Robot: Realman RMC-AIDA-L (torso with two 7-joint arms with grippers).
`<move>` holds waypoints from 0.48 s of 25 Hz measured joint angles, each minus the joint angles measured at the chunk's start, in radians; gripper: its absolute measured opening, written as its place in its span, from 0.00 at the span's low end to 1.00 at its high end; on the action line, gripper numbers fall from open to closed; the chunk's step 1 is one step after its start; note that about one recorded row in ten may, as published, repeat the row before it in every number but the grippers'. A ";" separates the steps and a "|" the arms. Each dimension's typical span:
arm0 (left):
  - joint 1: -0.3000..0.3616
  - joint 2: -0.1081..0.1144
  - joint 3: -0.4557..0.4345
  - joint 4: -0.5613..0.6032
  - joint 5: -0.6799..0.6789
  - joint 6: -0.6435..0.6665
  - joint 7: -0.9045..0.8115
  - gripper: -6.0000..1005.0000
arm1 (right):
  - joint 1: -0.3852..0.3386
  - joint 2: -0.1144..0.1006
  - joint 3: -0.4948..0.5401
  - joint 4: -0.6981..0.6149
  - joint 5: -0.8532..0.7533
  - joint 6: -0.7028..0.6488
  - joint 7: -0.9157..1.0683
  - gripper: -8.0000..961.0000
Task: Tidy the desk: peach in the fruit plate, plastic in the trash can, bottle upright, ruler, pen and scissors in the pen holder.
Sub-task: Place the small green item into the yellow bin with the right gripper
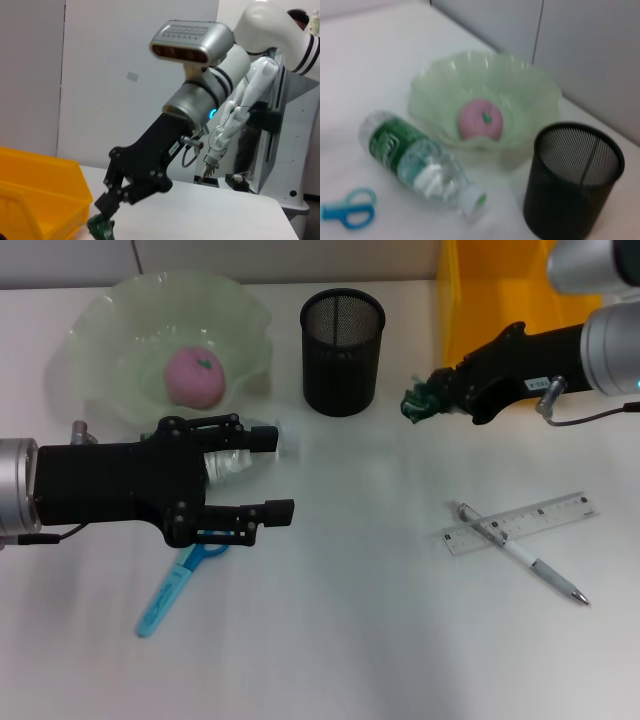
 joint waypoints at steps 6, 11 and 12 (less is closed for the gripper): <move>0.001 -0.001 0.000 0.000 -0.001 -0.002 0.001 0.79 | -0.076 0.000 0.088 -0.031 0.181 0.002 -0.098 0.06; 0.004 -0.001 -0.001 -0.012 -0.016 -0.003 0.004 0.79 | -0.118 -0.001 0.193 0.011 0.326 0.034 -0.224 0.07; 0.004 0.000 -0.002 -0.020 -0.024 -0.005 0.006 0.79 | -0.127 -0.003 0.227 0.049 0.407 0.060 -0.290 0.07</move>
